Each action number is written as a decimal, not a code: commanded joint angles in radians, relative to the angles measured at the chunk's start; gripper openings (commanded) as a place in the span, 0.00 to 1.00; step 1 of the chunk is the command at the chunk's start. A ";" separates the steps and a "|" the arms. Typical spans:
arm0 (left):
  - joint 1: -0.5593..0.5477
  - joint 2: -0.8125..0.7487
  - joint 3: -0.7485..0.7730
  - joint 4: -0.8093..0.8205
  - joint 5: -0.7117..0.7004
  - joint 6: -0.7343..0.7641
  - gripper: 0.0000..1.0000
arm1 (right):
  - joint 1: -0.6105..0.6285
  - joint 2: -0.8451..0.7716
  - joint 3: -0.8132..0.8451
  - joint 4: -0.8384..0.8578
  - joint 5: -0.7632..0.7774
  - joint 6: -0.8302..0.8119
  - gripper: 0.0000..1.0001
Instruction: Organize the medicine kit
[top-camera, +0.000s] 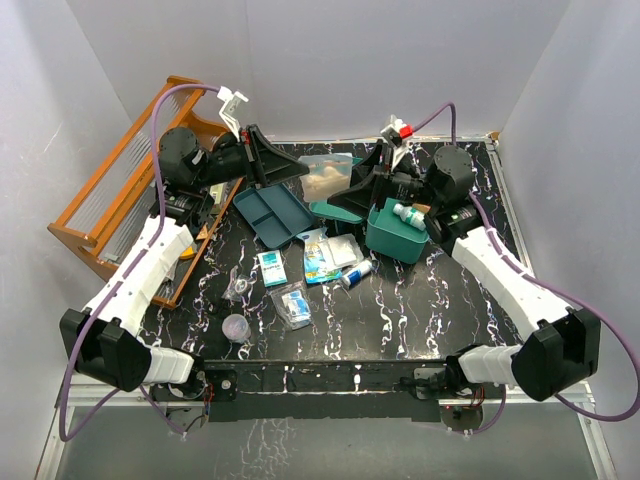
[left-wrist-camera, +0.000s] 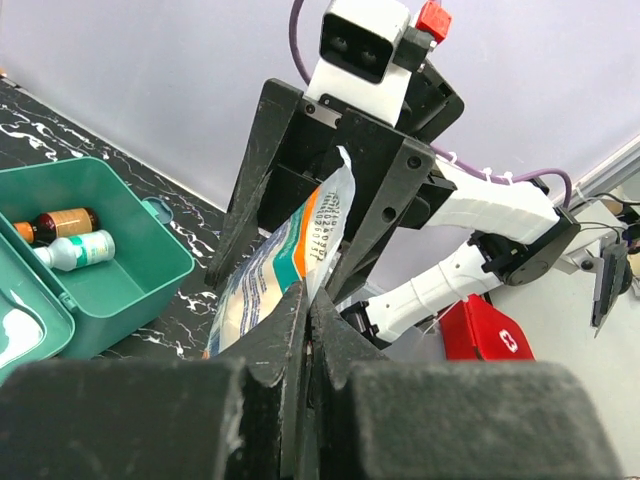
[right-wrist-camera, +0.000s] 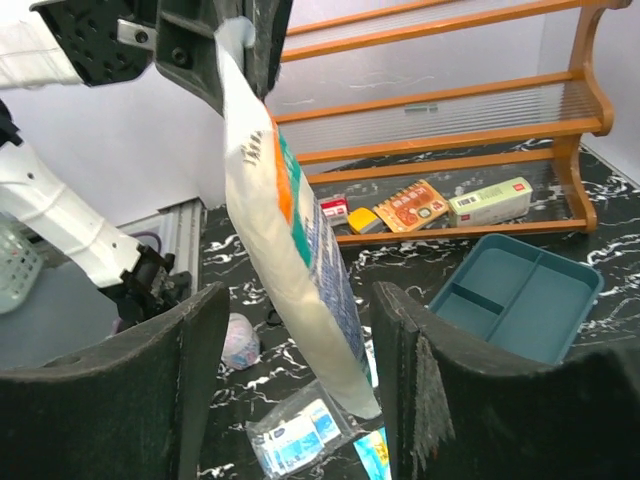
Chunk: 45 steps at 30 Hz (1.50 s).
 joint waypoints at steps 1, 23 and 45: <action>-0.002 -0.038 -0.007 0.078 0.007 -0.035 0.00 | 0.001 0.013 0.024 0.193 -0.032 0.101 0.51; -0.003 -0.096 0.032 -0.564 -0.710 0.404 0.67 | -0.182 0.061 0.240 -0.785 0.287 -0.605 0.00; -0.003 0.199 0.050 -0.560 -0.557 0.577 0.73 | -0.183 0.409 0.424 -1.313 0.744 -0.936 0.01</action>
